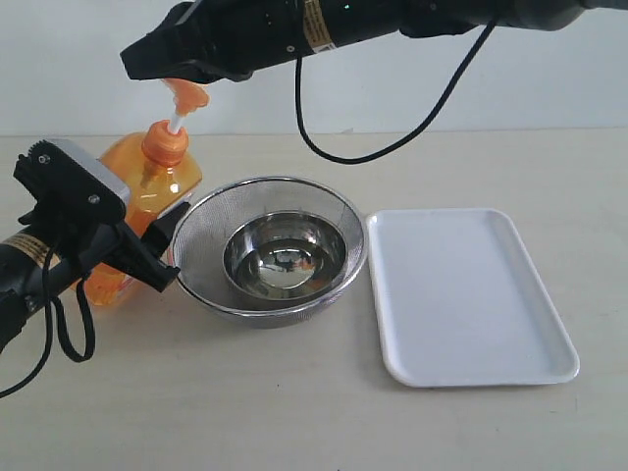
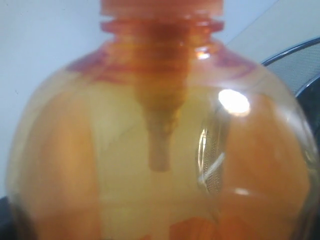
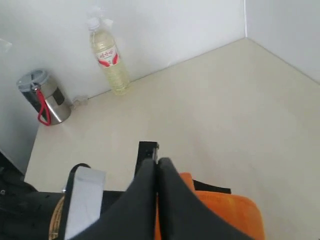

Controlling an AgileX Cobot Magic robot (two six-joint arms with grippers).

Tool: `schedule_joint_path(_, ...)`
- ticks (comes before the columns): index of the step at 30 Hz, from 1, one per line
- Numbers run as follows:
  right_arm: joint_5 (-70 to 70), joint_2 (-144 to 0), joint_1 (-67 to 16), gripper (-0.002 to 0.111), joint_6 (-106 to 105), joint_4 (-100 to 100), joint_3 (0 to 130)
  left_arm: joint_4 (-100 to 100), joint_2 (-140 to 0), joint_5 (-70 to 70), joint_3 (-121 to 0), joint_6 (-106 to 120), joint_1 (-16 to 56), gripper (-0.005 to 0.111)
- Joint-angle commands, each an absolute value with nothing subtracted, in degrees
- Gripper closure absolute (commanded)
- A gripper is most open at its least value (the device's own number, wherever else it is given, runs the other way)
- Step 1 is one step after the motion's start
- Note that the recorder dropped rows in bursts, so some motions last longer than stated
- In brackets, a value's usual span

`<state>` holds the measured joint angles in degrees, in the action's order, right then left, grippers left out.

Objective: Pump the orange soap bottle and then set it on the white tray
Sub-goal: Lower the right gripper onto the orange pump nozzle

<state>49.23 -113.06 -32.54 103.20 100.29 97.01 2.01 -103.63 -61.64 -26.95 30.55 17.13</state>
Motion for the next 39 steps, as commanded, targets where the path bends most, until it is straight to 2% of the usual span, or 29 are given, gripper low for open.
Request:
schedule_joint_path(1,46.4,-112.7,-32.5,0.108,101.6,99.9,97.4,2.4,-102.7,-63.6,-27.3,30.9,17.1,0.102)
schedule_joint_path(10,43.9,-112.7,-32.4,0.108,100.6,99.9,97.4,2.4,-102.7,-63.6,-27.3,30.4,17.1,0.102)
schedule_joint_path(20,42.9,-112.7,-28.6,0.108,99.9,99.9,93.6,2.4,-102.7,-63.7,-27.3,30.5,17.1,0.102)
schedule_joint_path(39,49.0,-112.7,-27.6,0.108,101.0,99.9,92.7,2.1,-102.7,-63.7,-27.3,30.0,17.1,0.102)
